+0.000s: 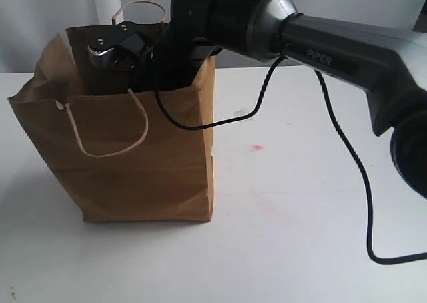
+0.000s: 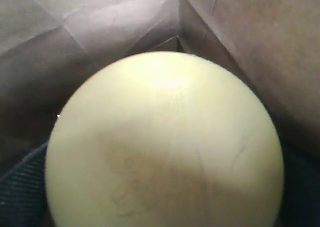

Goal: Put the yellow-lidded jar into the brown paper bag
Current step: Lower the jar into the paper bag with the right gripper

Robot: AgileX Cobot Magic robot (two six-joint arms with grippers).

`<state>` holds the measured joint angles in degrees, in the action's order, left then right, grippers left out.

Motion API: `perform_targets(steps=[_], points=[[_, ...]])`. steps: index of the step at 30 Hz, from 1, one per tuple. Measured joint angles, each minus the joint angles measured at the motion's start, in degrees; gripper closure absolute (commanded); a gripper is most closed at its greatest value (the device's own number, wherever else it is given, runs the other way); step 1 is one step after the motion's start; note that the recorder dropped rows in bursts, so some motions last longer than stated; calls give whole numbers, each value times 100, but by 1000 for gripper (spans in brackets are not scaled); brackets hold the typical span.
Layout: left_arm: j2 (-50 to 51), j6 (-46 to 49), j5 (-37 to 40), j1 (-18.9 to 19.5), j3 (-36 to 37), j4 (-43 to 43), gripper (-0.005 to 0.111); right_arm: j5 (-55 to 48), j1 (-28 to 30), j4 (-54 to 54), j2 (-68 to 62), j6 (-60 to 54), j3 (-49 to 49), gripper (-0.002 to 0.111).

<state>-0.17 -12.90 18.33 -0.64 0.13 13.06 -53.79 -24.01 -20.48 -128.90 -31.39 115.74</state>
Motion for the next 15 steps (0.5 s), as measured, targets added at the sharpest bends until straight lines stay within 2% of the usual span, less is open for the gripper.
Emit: perform_targets(steps=[11,15], points=[[0,0,0,0,0,0,106,1,0,0,0,247,0,108],[0,0,0,0,0,0,106,1,0,14,0,298,0,97]])
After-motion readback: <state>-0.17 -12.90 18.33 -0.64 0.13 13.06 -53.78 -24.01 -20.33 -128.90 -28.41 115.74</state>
